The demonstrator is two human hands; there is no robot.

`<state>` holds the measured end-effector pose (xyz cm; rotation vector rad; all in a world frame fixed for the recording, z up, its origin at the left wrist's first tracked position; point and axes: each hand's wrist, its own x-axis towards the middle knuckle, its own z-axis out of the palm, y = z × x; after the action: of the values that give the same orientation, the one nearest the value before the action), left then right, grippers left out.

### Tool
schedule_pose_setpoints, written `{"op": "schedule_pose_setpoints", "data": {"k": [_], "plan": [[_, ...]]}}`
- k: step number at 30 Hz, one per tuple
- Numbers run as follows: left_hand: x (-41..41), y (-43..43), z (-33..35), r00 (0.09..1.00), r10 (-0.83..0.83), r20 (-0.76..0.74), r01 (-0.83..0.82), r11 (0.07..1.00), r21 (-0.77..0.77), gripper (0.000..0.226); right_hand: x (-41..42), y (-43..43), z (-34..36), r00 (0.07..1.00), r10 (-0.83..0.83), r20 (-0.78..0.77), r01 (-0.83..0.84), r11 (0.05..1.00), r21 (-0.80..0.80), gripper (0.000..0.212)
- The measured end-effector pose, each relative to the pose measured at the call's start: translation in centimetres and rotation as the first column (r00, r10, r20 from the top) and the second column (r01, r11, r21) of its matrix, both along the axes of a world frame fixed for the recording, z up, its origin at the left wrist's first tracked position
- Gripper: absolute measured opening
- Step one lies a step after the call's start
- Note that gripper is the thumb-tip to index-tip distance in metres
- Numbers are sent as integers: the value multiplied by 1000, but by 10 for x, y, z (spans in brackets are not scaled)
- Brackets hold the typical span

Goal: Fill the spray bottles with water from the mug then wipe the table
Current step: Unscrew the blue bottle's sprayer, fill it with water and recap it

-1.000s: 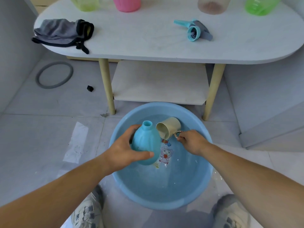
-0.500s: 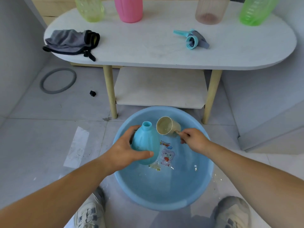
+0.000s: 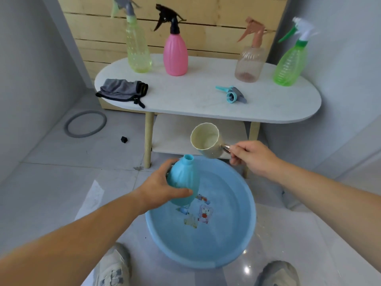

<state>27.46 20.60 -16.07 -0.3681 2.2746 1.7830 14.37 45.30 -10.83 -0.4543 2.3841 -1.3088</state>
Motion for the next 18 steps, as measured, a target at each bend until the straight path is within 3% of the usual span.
{"op": "schedule_pose_setpoints", "data": {"k": [6, 18], "plan": [[4, -9, 37, 1000, -19, -15, 18, 1000, -10, 88, 30, -2, 57, 982, 61, -180, -70, 997, -42, 32], [19, -15, 55, 999, -27, -37, 26, 999, -27, 80, 56, -9, 88, 924, 75, -376, -90, 996, -22, 27]]}}
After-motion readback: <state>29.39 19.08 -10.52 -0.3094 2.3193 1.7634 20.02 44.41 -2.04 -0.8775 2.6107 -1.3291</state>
